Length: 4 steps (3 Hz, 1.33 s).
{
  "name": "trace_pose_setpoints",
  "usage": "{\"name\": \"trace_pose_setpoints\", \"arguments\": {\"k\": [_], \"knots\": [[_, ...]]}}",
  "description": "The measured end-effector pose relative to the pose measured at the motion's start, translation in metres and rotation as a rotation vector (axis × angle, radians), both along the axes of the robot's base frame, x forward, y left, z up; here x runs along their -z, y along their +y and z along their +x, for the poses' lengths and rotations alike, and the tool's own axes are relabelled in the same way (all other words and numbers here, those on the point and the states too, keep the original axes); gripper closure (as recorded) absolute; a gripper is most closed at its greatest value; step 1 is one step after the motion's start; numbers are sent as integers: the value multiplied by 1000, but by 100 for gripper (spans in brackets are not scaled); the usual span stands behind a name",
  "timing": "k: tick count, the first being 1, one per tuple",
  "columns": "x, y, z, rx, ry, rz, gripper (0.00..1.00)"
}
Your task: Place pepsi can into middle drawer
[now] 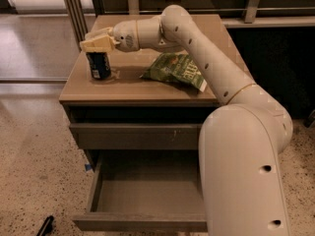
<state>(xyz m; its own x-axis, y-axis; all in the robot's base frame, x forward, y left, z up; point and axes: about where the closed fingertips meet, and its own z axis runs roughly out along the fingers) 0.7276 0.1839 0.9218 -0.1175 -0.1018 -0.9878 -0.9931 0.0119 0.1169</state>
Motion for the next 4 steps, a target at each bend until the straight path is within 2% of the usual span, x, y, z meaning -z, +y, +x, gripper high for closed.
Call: {"name": "trace_pose_setpoints", "arguments": {"k": [1,2,3,4], "knots": [[-24,-10,0,-21,-31,20,100],[-56,-31,-12,-55,-49,-73,100],[-73,-65,-33,-54,10,-237,100],[-86,-94,-57,-56,102,-317,100]]}}
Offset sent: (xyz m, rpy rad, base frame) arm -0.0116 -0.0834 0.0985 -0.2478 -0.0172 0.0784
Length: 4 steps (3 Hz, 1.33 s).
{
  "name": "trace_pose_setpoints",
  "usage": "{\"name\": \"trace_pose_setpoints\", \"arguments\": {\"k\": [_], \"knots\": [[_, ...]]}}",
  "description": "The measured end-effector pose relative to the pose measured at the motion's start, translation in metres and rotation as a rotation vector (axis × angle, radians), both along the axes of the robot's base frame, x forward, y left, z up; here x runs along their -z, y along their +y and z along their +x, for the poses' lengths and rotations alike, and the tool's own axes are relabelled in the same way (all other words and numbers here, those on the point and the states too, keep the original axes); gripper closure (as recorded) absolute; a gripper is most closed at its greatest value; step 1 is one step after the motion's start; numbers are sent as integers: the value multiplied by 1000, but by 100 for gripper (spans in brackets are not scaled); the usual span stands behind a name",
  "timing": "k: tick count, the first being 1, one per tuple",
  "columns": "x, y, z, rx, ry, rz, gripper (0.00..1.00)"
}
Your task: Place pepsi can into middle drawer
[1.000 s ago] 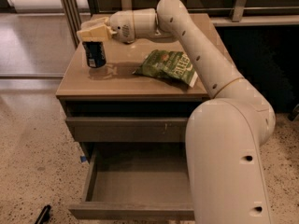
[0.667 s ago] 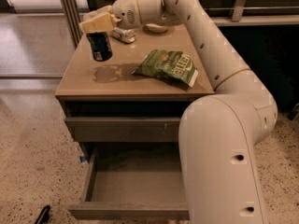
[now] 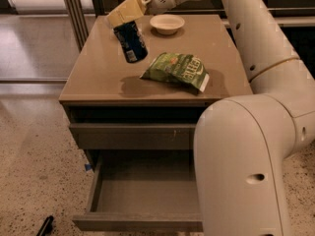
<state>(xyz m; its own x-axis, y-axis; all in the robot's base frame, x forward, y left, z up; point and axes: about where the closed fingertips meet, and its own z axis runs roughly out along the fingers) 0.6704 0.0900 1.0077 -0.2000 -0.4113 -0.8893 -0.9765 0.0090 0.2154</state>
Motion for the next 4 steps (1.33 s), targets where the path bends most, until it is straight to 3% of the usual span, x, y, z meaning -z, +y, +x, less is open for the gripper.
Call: {"name": "trace_pose_setpoints", "arguments": {"k": [2,3,4], "knots": [[-40,-40,-50,50,88,42,100],[-64,-52,-83,109,62,104,100],[-42,-47,-89,114,111,84,100]]}}
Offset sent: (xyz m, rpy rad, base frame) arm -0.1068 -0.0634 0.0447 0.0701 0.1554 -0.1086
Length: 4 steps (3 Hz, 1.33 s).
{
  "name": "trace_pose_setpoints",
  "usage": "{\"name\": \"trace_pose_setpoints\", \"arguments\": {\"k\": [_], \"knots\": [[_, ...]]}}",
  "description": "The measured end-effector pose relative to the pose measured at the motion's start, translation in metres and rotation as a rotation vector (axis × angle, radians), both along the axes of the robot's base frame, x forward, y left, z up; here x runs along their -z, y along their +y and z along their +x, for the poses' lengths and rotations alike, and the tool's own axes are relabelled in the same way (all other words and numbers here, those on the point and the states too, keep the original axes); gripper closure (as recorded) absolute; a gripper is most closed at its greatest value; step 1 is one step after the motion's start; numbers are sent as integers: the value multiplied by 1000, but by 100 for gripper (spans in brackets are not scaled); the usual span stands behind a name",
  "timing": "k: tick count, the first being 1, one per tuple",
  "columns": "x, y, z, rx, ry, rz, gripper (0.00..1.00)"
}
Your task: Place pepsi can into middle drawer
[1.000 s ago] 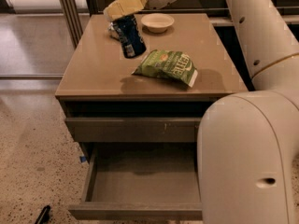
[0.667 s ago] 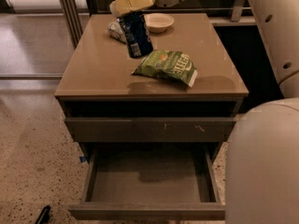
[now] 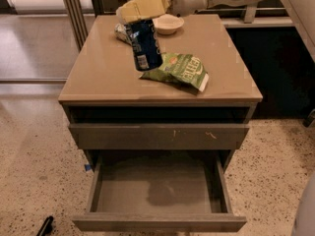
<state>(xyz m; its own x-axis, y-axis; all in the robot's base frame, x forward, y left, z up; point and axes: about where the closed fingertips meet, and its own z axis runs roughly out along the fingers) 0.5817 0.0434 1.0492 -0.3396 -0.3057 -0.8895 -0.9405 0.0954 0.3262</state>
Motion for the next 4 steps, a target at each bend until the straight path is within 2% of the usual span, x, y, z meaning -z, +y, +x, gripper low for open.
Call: {"name": "trace_pose_setpoints", "arguments": {"k": [1,2,3,4], "knots": [[0,0,0,0,0,0,100],[1,-2,-11,27,-2,-5,100],[-21,-11,-45,119,-80,24,100],[-37,-18,-82,263,-161,49,100]]}}
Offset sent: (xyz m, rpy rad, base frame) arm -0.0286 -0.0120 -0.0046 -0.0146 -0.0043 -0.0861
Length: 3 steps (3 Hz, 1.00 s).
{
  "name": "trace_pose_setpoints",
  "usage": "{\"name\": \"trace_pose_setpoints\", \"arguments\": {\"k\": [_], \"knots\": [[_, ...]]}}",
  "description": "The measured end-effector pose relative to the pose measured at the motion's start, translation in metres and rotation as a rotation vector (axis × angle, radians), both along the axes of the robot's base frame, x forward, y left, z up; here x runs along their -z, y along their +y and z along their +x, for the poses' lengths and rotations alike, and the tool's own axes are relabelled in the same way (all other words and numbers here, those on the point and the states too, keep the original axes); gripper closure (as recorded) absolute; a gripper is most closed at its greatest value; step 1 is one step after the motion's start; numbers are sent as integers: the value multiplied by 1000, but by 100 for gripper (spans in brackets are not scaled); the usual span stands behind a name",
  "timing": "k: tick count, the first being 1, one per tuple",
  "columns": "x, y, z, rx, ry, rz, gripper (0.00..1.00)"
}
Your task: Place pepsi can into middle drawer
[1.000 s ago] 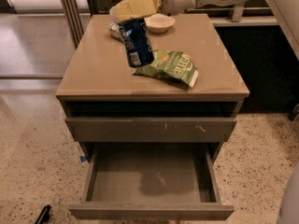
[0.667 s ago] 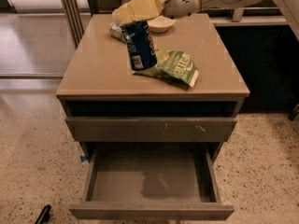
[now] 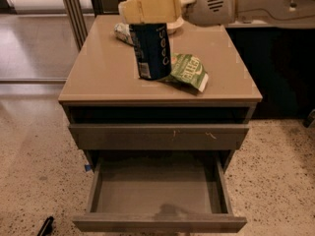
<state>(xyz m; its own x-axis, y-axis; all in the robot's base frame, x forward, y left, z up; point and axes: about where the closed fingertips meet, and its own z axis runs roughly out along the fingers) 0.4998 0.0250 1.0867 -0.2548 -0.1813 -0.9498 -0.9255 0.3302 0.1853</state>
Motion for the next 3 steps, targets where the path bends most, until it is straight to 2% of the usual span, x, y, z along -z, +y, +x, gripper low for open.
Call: {"name": "trace_pose_setpoints", "arguments": {"k": [1,2,3], "knots": [[8,0,-25,145,-43,15,100],[51,3,-30,281,-12,12,100],[99,5,-36,398,42,19,100]]}}
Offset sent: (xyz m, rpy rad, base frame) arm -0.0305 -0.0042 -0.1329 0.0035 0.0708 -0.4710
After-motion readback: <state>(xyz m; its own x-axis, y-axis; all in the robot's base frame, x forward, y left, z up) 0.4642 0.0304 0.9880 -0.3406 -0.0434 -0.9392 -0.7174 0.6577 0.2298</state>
